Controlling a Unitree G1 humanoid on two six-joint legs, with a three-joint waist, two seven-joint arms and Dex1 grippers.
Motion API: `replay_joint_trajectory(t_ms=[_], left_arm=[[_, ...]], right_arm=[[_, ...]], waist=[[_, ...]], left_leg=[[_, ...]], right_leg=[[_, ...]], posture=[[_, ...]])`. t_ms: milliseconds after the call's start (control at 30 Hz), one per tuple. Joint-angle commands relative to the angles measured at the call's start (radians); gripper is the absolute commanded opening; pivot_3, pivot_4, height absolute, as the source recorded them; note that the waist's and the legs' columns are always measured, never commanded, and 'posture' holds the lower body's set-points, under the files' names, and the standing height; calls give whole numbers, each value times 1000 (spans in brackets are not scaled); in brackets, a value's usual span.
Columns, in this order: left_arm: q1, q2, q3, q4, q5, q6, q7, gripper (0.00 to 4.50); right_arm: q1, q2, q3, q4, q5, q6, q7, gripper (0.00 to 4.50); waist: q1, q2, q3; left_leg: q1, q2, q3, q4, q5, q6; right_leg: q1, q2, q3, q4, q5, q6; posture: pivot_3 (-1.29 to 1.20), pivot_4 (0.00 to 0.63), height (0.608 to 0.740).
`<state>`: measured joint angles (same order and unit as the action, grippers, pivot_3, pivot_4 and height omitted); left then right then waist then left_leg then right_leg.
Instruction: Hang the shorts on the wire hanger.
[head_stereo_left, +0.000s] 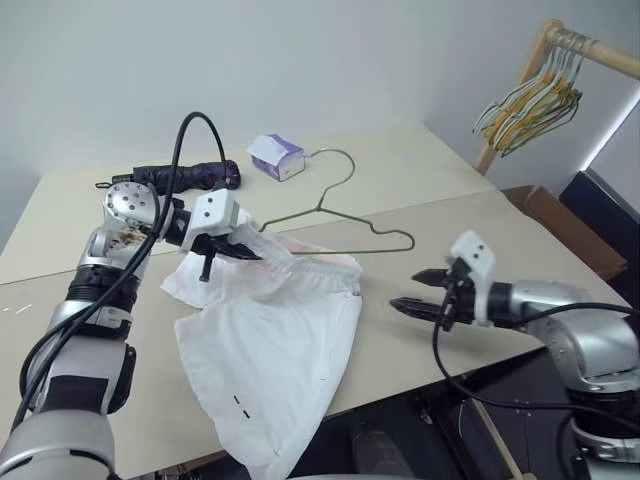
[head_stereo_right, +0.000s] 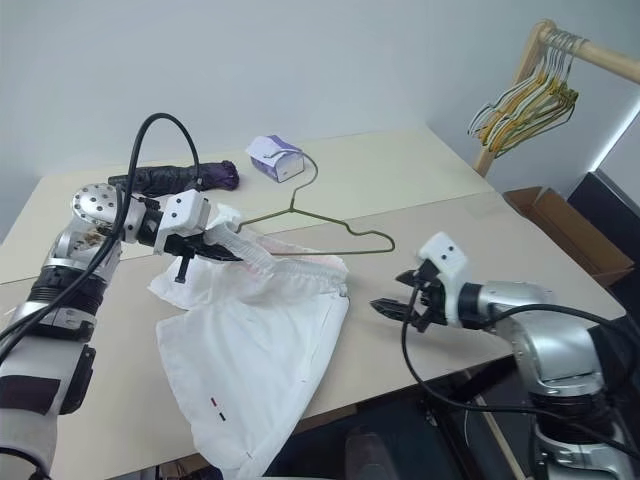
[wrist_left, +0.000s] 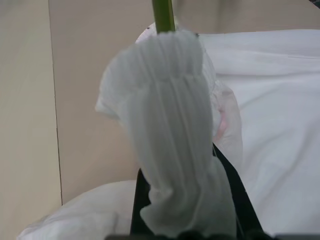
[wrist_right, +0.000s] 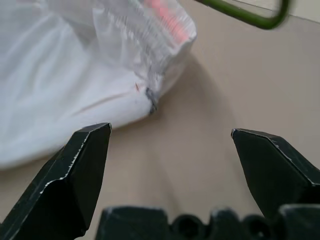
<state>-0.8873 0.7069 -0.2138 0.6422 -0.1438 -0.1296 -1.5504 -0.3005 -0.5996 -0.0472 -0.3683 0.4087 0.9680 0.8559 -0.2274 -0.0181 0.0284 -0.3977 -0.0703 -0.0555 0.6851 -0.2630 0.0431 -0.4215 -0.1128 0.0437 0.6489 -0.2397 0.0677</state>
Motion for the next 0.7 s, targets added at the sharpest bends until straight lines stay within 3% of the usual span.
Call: replay_joint_trajectory(t_ms=[33, 300, 333, 433, 700], left_arm=[[-13, 14, 39, -27, -7, 6, 9, 0], [-4, 20, 48, -41, -7, 16, 17, 0], [-3, 21, 49, -43, -7, 18, 18, 0], [0, 23, 52, -49, -6, 22, 19, 0], [40, 25, 64, -77, -7, 47, 40, 0]], right_arm=[[-48, 93, 37, 51, 4, -4, -94, 4471], [-155, 318, 65, 294, -53, -69, -300, 4471], [-168, 334, 60, 305, -47, -65, -309, 4302], [-171, 342, 76, 292, -37, -93, -292, 3538], [-139, 325, 37, 250, 6, -89, -283, 648]], waist=[[0, 0, 0], [1, 1, 0], [1, 1, 0], [2, 1, 0], [-2, 1, 0]], left_leg=[[0, 0, 0, 0, 0, 0], [0, -1, 0, 0, 1, -2], [0, -1, 0, 0, 2, -4], [0, -1, 0, 0, 3, -4], [1, -1, -1, 0, 1, -2]], right_leg=[[0, 0, 0, 0, 0, 0], [0, 0, 0, 1, 0, 0], [0, 0, 0, 1, 0, 0], [-1, 0, 0, 2, 0, 0], [-1, 0, 0, 7, 0, 1]], posture=[[-181, 0, 740], [-161, 0, 740], [-161, 0, 740], [-157, 0, 740], [-163, 0, 740]])
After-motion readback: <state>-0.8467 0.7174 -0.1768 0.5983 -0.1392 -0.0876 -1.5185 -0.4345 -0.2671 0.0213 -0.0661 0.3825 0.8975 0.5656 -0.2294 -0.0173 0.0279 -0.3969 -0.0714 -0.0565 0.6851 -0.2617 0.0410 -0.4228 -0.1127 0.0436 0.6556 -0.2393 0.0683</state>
